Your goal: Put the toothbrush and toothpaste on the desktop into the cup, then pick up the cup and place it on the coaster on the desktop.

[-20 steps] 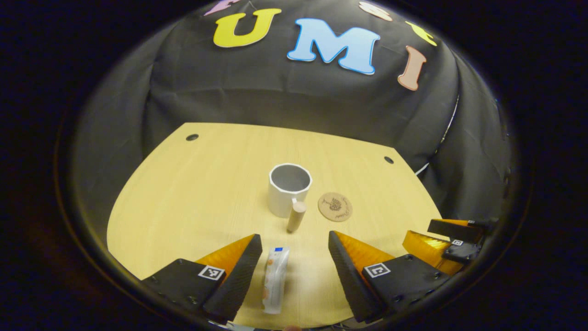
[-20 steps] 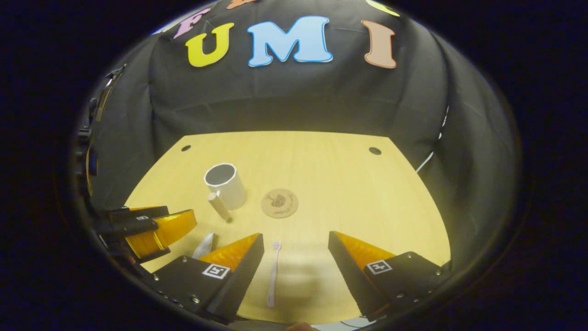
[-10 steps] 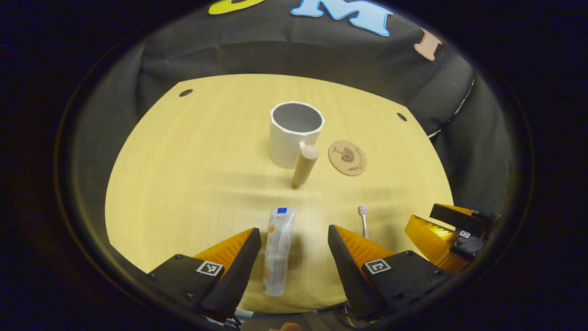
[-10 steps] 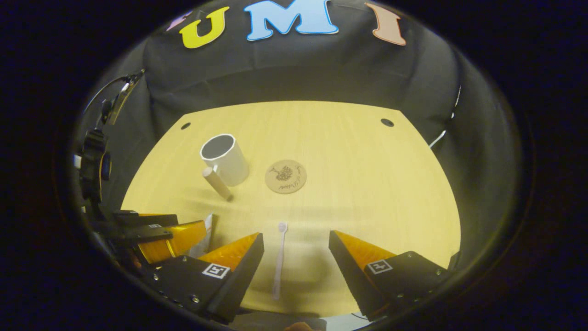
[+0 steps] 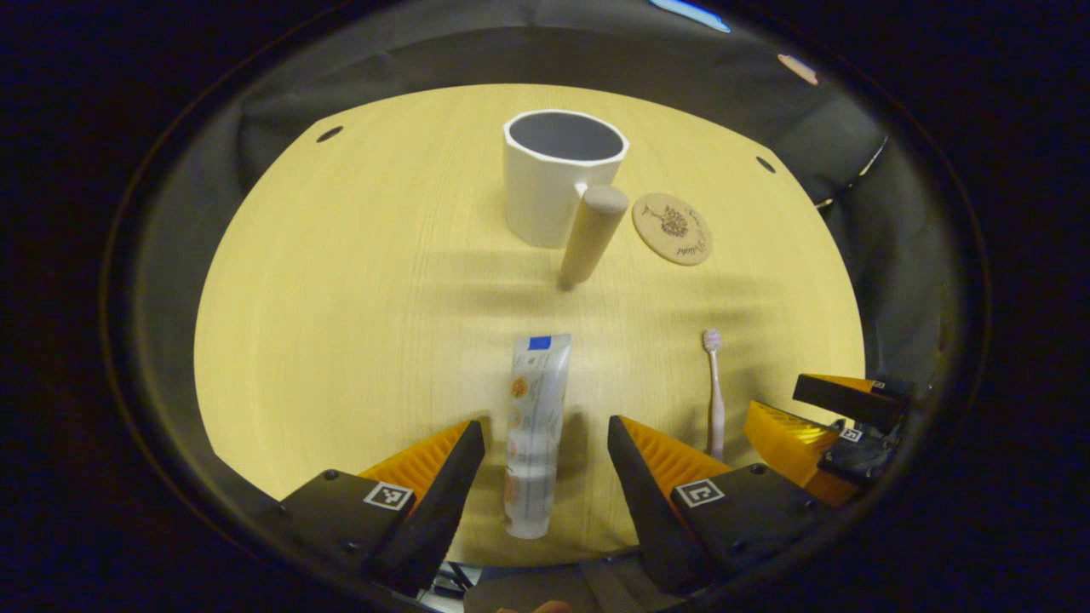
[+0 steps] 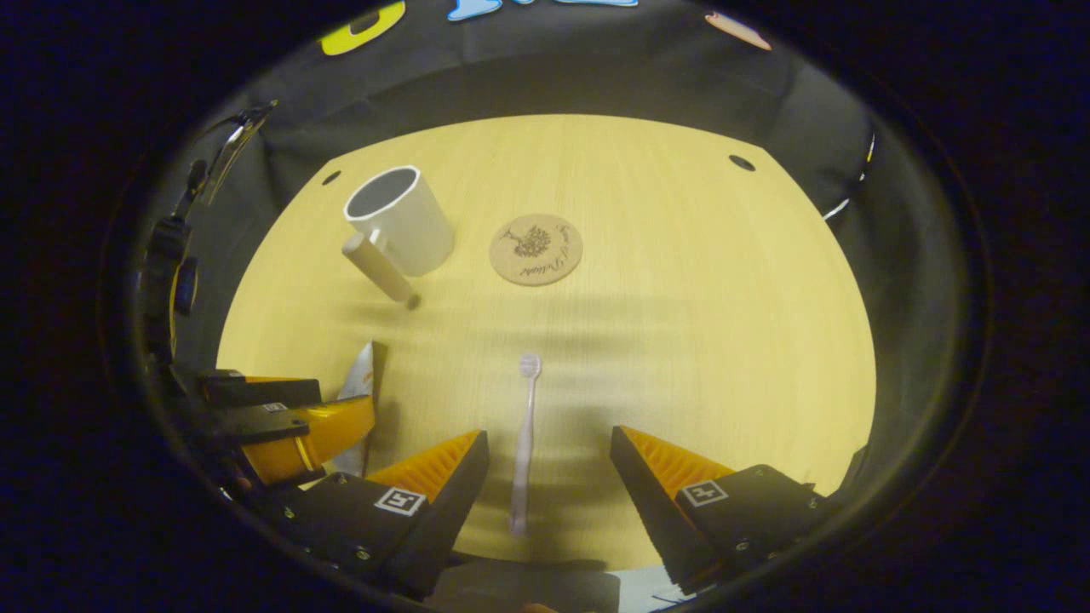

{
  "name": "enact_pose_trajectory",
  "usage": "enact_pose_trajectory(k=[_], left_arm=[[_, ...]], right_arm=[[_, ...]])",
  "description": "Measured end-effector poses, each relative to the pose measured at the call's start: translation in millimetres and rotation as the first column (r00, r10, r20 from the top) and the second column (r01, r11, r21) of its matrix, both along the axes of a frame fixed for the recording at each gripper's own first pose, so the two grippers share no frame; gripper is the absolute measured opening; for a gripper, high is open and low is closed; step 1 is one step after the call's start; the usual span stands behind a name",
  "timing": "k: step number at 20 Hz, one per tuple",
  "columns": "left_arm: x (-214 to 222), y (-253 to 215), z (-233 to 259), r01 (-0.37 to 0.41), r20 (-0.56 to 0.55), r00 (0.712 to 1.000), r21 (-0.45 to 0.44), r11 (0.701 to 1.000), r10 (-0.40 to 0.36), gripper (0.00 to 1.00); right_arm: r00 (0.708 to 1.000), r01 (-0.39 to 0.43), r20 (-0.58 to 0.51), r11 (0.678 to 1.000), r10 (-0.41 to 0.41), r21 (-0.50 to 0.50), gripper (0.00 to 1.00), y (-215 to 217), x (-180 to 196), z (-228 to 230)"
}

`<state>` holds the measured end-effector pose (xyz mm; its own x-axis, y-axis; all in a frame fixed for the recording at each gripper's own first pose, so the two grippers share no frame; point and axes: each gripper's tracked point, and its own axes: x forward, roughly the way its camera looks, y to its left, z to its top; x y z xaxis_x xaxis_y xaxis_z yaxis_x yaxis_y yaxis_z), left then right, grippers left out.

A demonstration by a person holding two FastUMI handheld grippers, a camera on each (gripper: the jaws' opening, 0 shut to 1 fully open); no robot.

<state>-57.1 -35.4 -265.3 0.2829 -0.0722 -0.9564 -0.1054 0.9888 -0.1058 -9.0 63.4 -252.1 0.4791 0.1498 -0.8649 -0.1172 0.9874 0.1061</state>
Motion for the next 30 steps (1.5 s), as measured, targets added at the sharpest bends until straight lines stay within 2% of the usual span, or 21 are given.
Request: enact_pose_trajectory(k=[8,12,13,14,15,17,18,19,20,21,22,23,24,25,27,28,29,30], left_arm=[[-15,-3,-27,0.035,-0.105,0.994,-0.026,0.999,-0.038,0.95],[-22,-6,-33,0.048,-0.140,0.989,-0.036,0.998,-0.053,0.96],[-23,-3,-33,0.050,-0.146,0.988,-0.026,0.998,-0.053,0.84],[-23,-2,-34,0.053,-0.147,0.988,-0.025,0.998,-0.056,0.80],[-22,-1,-33,0.056,-0.145,0.988,-0.026,0.998,-0.059,0.77],[-22,1,-33,0.065,-0.146,0.987,-0.021,0.998,-0.067,0.75],[-22,1,-33,0.066,-0.145,0.987,-0.024,0.998,-0.069,0.75],[-21,3,-33,0.069,-0.146,0.987,-0.016,0.997,-0.071,0.65],[-20,4,-36,0.062,-0.147,0.987,-0.015,0.998,-0.063,0.62],[-19,6,-37,0.048,-0.146,0.988,-0.016,0.999,-0.050,0.52],[-20,7,-35,0.044,-0.147,0.988,-0.020,0.999,-0.046,0.53],[-20,8,-35,0.044,-0.144,0.989,-0.020,0.999,-0.046,0.54],[-20,7,-36,0.044,-0.145,0.988,-0.022,0.999,-0.046,0.51],[-20,7,-34,0.051,-0.143,0.988,-0.022,0.998,-0.054,0.51],[-20,5,-35,0.051,-0.144,0.988,-0.025,0.998,-0.055,0.44],[-21,5,-34,0.059,-0.147,0.987,-0.027,0.998,-0.062,0.44],[-21,5,-34,0.068,-0.149,0.986,-0.024,0.997,-0.071,0.45],[-19,6,-34,0.060,-0.144,0.988,-0.022,0.998,-0.063,0.41]], right_arm=[[0.985,-0.039,-0.167,0.999,0.040,0.007,0.93,19,-12,-37],[0.978,-0.042,-0.204,0.999,0.037,-0.017,0.92,17,-17,-43],[0.977,-0.041,-0.212,0.999,0.036,-0.021,0.91,17,-16,-43],[0.975,-0.039,-0.221,0.999,0.034,-0.021,0.89,18,-18,-45],[0.972,-0.038,-0.232,0.999,0.034,-0.017,0.80,20,-18,-46],[0.967,-0.042,-0.253,0.999,0.035,-0.021,0.76,20,-21,-48],[0.964,-0.039,-0.265,0.999,0.033,-0.021,0.66,22,-23,-50],[0.963,-0.042,-0.269,0.999,0.032,-0.030,0.57,21,-23,-50],[0.962,-0.046,-0.271,0.998,0.035,-0.036,0.54,21,-23,-51],[0.961,-0.053,-0.273,0.998,0.039,-0.042,0.53,21,-23,-51],[0.959,-0.066,-0.281,0.995,0.043,-0.071,0.48,17,-24,-51],[0.961,-0.041,-0.276,0.996,0.017,-0.082,0.35,13,-25,-43],[0.957,-0.034,-0.291,0.997,0.011,-0.076,0.22,14,-25,-52],[0.959,-0.032,-0.283,0.997,0.010,-0.072,0.28,13,-22,-52],[0.959,-0.032,-0.283,0.997,0.011,-0.069,0.23,13,-22,-52],[0.963,-0.011,-0.269,0.998,-0.008,-0.068,0.23,12,-19,-51],[0.958,-0.005,-0.285,0.999,-0.009,-0.046,0.11,16,-22,-52],[0.959,-0.003,-0.285,0.999,-0.008,-0.038,0.10,14,-23,-50]])
